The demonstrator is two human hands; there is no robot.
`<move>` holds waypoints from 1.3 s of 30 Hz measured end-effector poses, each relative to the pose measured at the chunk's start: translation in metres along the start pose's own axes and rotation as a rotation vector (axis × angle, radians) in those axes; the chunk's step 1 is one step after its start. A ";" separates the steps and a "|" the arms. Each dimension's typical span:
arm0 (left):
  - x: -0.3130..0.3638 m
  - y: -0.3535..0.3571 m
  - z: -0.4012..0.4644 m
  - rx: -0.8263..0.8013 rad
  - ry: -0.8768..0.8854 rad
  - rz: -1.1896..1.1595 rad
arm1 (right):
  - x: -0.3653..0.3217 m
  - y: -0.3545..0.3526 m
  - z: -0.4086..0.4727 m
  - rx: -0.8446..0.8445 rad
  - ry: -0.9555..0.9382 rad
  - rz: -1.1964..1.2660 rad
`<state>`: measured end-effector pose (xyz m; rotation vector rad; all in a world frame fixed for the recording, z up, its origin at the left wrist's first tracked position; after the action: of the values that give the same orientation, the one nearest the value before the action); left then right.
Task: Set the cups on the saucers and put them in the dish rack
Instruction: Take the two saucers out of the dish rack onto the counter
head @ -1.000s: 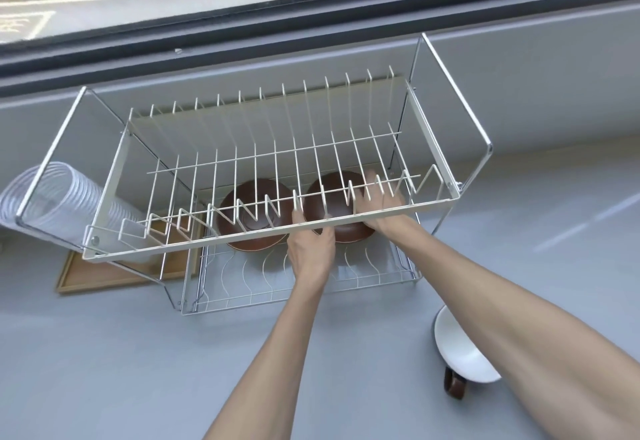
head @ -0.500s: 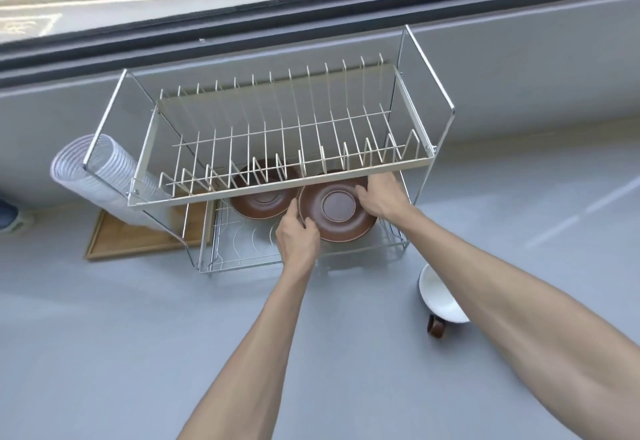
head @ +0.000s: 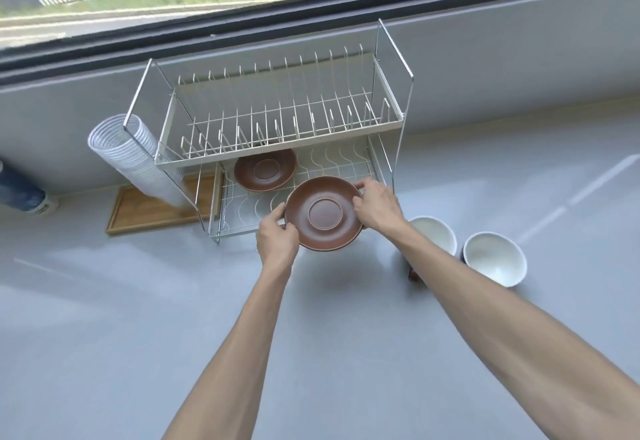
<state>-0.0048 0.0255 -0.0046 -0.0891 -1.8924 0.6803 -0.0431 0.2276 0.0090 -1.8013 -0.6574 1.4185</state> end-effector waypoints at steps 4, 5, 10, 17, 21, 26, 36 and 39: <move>-0.017 -0.012 -0.023 -0.027 0.012 -0.040 | 0.011 0.001 -0.042 -0.012 0.023 0.088; -0.023 -0.014 -0.030 -0.040 0.012 -0.049 | 0.015 0.002 -0.053 -0.022 0.028 0.110; -0.051 -0.019 -0.065 -0.078 -0.054 -0.102 | 0.042 0.007 -0.101 -0.031 0.086 0.172; -0.082 -0.003 -0.117 -0.225 -0.149 -0.151 | 0.097 0.010 -0.166 0.013 0.206 0.253; -0.094 0.033 -0.158 -0.345 -0.149 -0.072 | 0.156 0.000 -0.206 0.079 0.340 0.249; -0.104 0.051 -0.180 -0.431 -0.164 -0.068 | 0.188 -0.002 -0.225 0.085 0.390 0.261; -0.093 0.110 -0.220 -0.609 -0.130 -0.006 | 0.257 -0.022 -0.251 0.185 0.537 0.273; -0.090 0.123 -0.224 -0.616 -0.132 0.021 | 0.269 -0.026 -0.252 0.197 0.566 0.283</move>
<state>0.1977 0.1880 -0.0804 -0.4646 -2.1737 0.0971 0.2708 0.3902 -0.0988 -2.0565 0.0283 1.0156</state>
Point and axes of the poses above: each hand's wrist, its own z-axis towards the middle knuckle, its own y-axis out of the palm, x = y × z, the point moved 5 cm from there along z, towards the middle knuckle, and after that the axes turned 5 degrees about x, right-handed, at the moved point
